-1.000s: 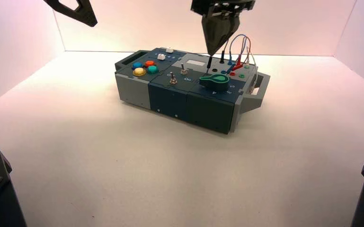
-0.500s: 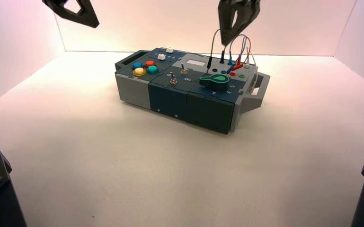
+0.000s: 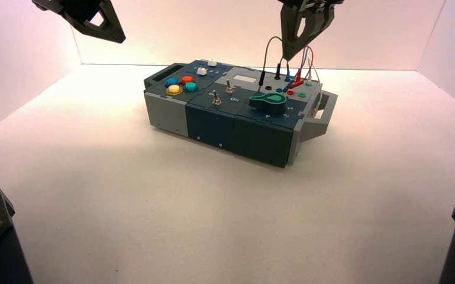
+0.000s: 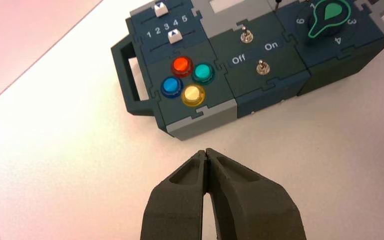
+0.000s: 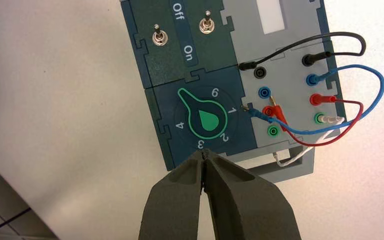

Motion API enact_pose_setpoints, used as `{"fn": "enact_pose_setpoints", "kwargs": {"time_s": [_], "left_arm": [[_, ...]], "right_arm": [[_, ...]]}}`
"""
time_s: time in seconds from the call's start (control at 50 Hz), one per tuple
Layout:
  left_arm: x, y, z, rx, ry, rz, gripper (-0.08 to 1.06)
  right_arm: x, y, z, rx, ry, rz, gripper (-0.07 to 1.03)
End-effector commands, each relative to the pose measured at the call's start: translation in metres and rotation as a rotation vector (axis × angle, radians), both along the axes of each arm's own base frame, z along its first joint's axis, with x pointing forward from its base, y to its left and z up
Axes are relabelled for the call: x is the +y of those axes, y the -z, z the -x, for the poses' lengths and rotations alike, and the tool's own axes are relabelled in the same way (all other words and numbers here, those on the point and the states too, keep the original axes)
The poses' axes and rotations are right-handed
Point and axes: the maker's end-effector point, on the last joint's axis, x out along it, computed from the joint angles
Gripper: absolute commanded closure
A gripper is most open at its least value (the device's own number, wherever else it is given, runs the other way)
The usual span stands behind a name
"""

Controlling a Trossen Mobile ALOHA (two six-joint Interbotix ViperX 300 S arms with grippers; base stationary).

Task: Turn the knob to position 5.

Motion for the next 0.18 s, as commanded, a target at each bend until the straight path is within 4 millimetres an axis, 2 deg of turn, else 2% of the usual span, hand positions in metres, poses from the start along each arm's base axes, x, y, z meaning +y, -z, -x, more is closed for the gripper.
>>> {"fn": "enact_pose_setpoints", "kwargs": {"time_s": [0.02, 0.18], "left_arm": [[0.0004, -0.0066, -0.0051, -0.021, -0.004, 0.003, 1.01], [0.0020, -0.0061, -0.0047, -0.016, -0.005, -0.002, 1.01]], "right_arm": [[0.0031, -0.0136, -0.0025, -0.041, -0.006, -0.028, 0.99], [0.0026, -0.0181, -0.0018, -0.052, -0.006, -0.036, 0.99]]}}
